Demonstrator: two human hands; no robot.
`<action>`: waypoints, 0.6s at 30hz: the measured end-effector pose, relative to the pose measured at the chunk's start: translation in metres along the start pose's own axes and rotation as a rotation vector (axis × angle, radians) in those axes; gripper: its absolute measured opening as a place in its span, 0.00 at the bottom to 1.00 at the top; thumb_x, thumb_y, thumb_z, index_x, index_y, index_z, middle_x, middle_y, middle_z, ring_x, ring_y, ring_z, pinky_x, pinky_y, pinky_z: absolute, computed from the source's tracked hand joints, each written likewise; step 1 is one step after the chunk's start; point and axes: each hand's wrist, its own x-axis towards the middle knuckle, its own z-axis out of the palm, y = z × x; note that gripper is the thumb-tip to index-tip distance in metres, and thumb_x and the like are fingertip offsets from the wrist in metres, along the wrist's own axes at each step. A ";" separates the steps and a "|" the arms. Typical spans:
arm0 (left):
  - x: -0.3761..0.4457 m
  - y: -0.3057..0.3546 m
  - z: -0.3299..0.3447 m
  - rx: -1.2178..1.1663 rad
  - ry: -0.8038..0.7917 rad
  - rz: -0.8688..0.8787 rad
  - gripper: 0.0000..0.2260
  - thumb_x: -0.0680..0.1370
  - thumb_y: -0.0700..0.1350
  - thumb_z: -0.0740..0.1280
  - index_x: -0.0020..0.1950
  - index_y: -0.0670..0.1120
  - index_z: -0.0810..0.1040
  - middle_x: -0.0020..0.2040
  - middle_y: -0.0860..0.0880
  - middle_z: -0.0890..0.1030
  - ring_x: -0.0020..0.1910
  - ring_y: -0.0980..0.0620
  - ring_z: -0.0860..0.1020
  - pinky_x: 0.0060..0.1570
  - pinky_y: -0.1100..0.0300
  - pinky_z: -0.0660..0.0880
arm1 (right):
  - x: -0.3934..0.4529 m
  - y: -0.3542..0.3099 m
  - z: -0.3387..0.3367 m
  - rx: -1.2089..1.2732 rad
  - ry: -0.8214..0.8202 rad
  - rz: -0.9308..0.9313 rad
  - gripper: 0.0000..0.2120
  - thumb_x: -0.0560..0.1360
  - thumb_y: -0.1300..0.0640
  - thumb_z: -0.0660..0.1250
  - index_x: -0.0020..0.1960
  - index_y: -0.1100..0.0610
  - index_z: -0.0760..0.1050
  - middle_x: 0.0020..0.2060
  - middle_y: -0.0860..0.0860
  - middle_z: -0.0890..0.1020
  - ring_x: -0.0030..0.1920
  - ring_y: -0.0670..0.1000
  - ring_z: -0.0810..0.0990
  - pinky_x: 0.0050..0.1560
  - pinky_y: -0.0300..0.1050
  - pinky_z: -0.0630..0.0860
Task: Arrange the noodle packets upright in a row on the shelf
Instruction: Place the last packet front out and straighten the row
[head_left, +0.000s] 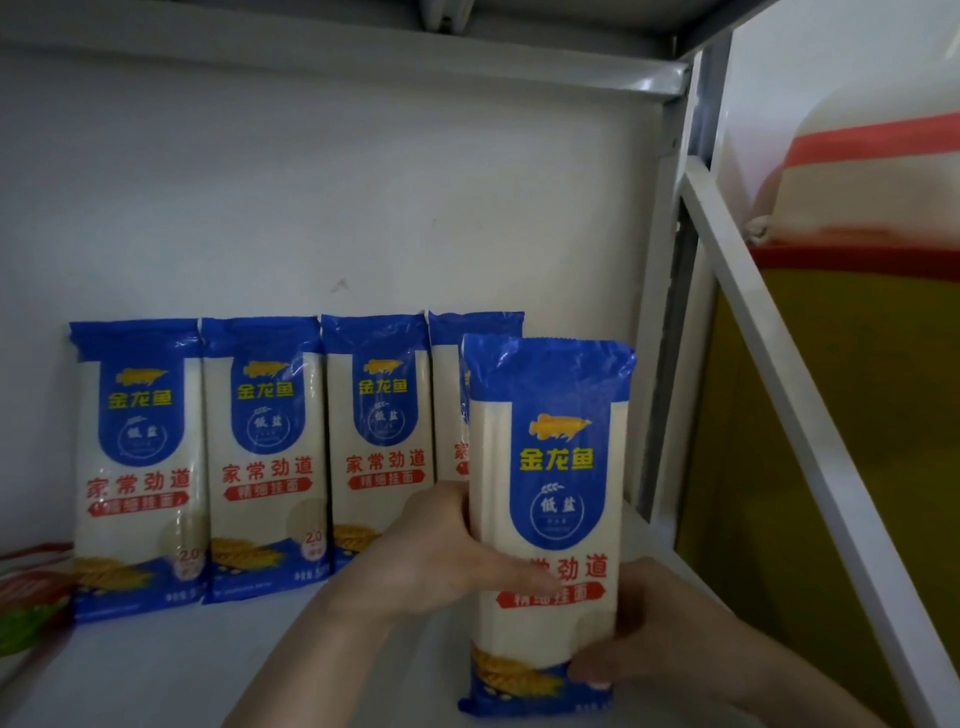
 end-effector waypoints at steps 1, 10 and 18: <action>-0.002 -0.002 -0.001 0.035 -0.058 -0.038 0.23 0.62 0.43 0.80 0.52 0.58 0.78 0.48 0.58 0.84 0.50 0.62 0.81 0.55 0.59 0.78 | -0.001 0.000 0.000 -0.002 0.008 -0.012 0.19 0.71 0.68 0.71 0.59 0.54 0.78 0.56 0.46 0.83 0.59 0.46 0.80 0.56 0.43 0.78; 0.004 -0.024 0.003 0.177 -0.209 -0.148 0.31 0.59 0.48 0.81 0.60 0.60 0.76 0.54 0.61 0.82 0.56 0.63 0.78 0.60 0.60 0.75 | 0.000 0.004 0.002 -0.052 0.111 -0.054 0.18 0.70 0.67 0.72 0.57 0.53 0.80 0.53 0.46 0.85 0.57 0.46 0.82 0.56 0.43 0.79; 0.010 -0.032 0.012 0.125 -0.075 -0.138 0.25 0.61 0.46 0.81 0.55 0.57 0.79 0.49 0.61 0.83 0.51 0.64 0.79 0.50 0.68 0.77 | 0.000 0.011 0.002 0.063 0.297 -0.109 0.19 0.67 0.72 0.72 0.55 0.58 0.80 0.49 0.50 0.86 0.52 0.49 0.84 0.49 0.42 0.81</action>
